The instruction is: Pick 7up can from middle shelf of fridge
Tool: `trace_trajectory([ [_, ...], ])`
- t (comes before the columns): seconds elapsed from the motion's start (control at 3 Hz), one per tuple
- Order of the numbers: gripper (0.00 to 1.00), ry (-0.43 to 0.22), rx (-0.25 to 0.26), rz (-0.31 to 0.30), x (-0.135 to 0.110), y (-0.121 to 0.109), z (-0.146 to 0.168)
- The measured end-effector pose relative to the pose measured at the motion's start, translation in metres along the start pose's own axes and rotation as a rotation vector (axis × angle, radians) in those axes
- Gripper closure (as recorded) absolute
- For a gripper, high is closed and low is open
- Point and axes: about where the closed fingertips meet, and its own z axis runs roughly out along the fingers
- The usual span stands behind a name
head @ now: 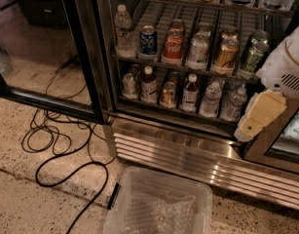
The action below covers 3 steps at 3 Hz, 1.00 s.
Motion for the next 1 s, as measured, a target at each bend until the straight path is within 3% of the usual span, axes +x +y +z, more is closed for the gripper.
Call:
trace_trajectory([
  [0.33, 0.00, 0.000, 0.000, 0.000, 0.000, 0.000, 0.000],
  [0.67, 0.00, -0.077, -0.015, 0.101, -0.016, 0.000, 0.023],
  [1.0, 0.00, -0.165, -0.040, 0.308, -0.036, -0.016, 0.064],
])
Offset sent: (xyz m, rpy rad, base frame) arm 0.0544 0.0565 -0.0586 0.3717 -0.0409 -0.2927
